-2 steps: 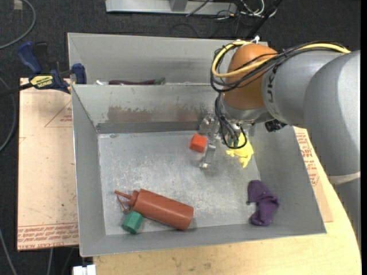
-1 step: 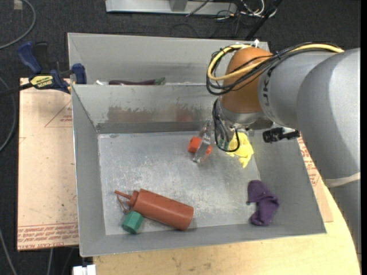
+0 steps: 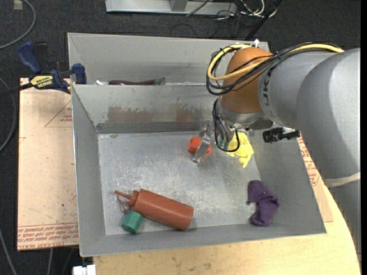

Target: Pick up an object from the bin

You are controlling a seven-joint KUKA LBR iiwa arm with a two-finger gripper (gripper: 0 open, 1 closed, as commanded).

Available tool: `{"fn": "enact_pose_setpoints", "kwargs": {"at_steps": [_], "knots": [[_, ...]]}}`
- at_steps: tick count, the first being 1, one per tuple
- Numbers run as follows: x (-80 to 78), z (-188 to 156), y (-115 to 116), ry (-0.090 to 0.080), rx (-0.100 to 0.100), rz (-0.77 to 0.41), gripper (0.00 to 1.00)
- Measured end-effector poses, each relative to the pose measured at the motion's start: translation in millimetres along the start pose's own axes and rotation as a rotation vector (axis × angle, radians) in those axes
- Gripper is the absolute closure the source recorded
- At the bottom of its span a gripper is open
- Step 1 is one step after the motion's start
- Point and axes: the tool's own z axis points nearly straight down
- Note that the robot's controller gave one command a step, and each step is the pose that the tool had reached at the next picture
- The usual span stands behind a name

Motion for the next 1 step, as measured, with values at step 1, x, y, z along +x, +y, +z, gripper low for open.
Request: {"fn": "enact_pose_setpoints", "kwargs": {"at_steps": [1], "knots": [[0.6, -2.2, -0.3, 0.002, 0.001, 0.0, 1.0]]}}
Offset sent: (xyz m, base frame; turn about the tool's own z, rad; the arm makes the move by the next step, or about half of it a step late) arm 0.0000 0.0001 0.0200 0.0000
